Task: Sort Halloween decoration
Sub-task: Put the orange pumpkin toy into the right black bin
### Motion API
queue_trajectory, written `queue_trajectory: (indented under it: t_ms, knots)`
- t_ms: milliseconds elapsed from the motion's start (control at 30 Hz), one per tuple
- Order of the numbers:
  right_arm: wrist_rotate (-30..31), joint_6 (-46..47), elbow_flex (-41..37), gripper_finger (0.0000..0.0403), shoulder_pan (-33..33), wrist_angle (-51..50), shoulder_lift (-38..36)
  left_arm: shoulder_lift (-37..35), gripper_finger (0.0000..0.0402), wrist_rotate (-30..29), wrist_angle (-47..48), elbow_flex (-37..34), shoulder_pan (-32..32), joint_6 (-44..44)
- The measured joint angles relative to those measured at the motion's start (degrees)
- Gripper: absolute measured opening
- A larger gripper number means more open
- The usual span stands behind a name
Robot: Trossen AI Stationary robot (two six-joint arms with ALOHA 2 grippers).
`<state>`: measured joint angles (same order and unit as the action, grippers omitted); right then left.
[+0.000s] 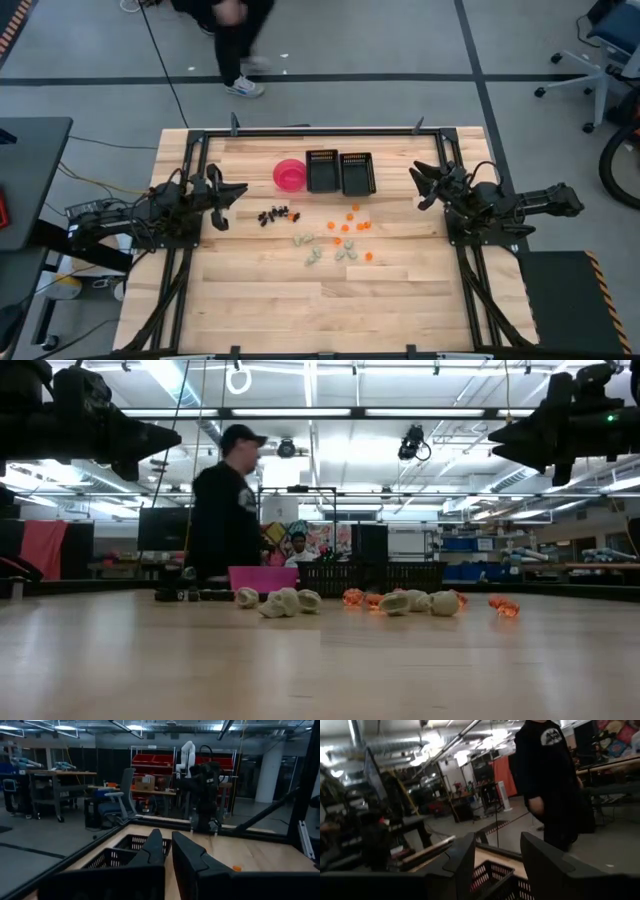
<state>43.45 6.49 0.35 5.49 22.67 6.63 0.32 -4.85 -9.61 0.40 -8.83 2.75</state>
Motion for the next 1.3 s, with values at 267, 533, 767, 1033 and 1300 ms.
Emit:
queue_trajectory:
  t_ms: [267,533,767,1033,1300]
  knots:
    - [-6.1,-4.7,0.0,0.0162,-1.1,5.9,0.3,0.0,0.0013,0.0,0.0,0.0,0.0,3.2]
    - [-12.7,-3.3,0.0,0.0162,-3.7,6.5,4.9,0.1,0.0013,0.0,-11.8,0.0,0.0,2.0]
    - [-18.1,-2.0,3.2,0.0162,-4.3,5.0,16.2,3.6,0.0013,-2.0,-14.7,3.0,-1.1,0.6]
    - [-20.5,-1.7,9.4,0.0162,-4.1,2.9,35.1,15.0,0.0013,-2.0,-13.2,8.2,-3.8,-1.1]
    - [-20.9,-2.1,11.9,0.0166,-4.1,1.8,50.4,24.5,0.0036,-3.0,-13.0,10.8,-4.3,-3.6]
